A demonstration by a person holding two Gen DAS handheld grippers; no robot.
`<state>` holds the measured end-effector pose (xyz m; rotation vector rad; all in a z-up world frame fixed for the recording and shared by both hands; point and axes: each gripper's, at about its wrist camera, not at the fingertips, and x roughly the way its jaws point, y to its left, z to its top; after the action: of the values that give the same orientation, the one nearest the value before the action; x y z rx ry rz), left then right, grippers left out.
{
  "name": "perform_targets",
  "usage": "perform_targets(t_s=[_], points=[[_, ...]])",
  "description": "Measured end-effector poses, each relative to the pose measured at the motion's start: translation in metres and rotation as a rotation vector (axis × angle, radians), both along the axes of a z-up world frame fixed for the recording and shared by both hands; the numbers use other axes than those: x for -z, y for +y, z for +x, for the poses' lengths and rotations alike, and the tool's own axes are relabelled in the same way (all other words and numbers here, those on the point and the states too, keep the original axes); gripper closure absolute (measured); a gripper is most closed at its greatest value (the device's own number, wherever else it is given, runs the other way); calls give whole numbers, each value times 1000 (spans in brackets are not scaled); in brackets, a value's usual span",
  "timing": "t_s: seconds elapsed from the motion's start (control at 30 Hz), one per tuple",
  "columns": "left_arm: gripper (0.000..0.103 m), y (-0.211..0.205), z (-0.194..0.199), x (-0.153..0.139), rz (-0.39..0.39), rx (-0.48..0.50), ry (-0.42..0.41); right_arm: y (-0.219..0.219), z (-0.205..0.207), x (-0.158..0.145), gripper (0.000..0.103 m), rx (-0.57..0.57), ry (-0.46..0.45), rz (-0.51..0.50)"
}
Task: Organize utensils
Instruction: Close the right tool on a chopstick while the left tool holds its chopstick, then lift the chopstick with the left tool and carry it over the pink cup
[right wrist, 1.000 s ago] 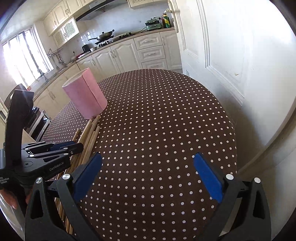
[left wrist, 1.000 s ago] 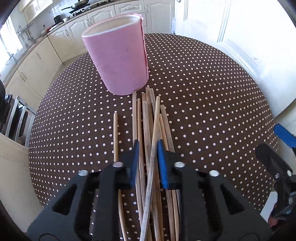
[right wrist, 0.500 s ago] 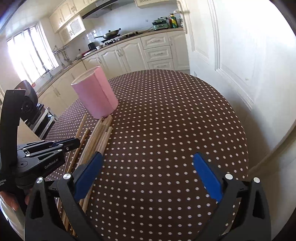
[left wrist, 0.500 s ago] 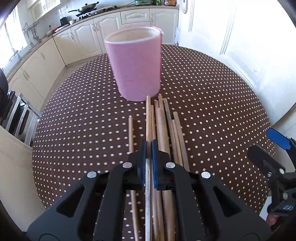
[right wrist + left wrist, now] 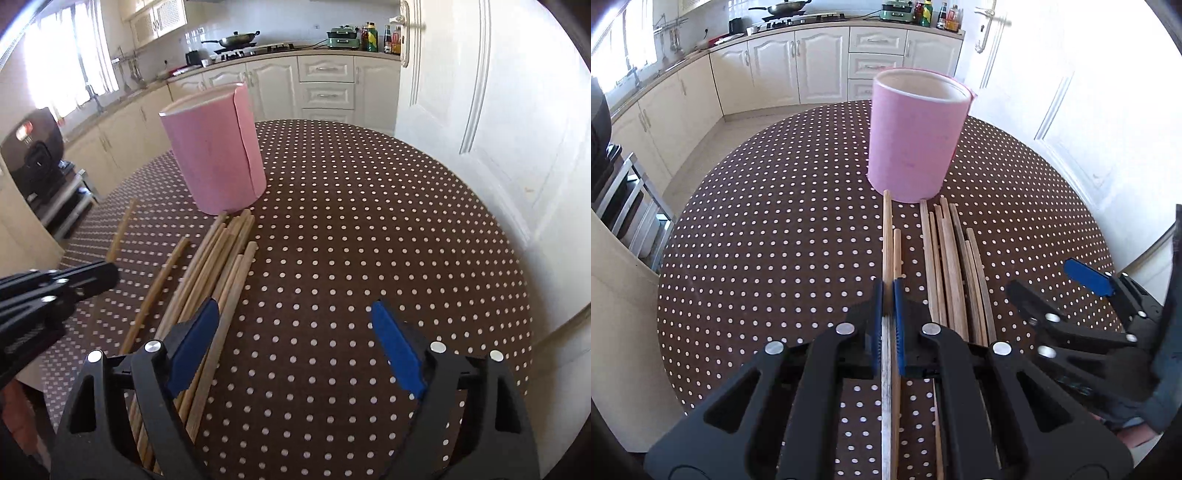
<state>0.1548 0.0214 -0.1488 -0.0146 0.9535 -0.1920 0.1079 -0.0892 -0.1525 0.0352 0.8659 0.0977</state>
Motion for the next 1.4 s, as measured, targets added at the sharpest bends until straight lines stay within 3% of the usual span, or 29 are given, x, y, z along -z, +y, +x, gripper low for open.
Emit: perform_targets(t_s=[0.27,0.63,0.83,0.87,0.9,1.0,1.17,1.4], points=[[96,9,8,5,-49,22,11,19,17,15,22,42,34,-107],[96,21,19,14,-81,39,17,39,24,20,23,78,11,-159],[96,25,21,15,-91,39,14,53,18,19,50,3,-5,-184],[96,26,21,14,-94,40,13,55,18,20,57,-10,-4,-166],[96,27,20,14,-98,42,11,54,20,22,72,-28,12,-135],[96,29,22,16,-102,38,12,56,21,27,85,-59,7,-142],[96,34,22,17,-121,37,18,56,22,27,97,-62,16,-92],[96,41,17,9,-138,47,-12,38,25,22,98,-43,27,-1]])
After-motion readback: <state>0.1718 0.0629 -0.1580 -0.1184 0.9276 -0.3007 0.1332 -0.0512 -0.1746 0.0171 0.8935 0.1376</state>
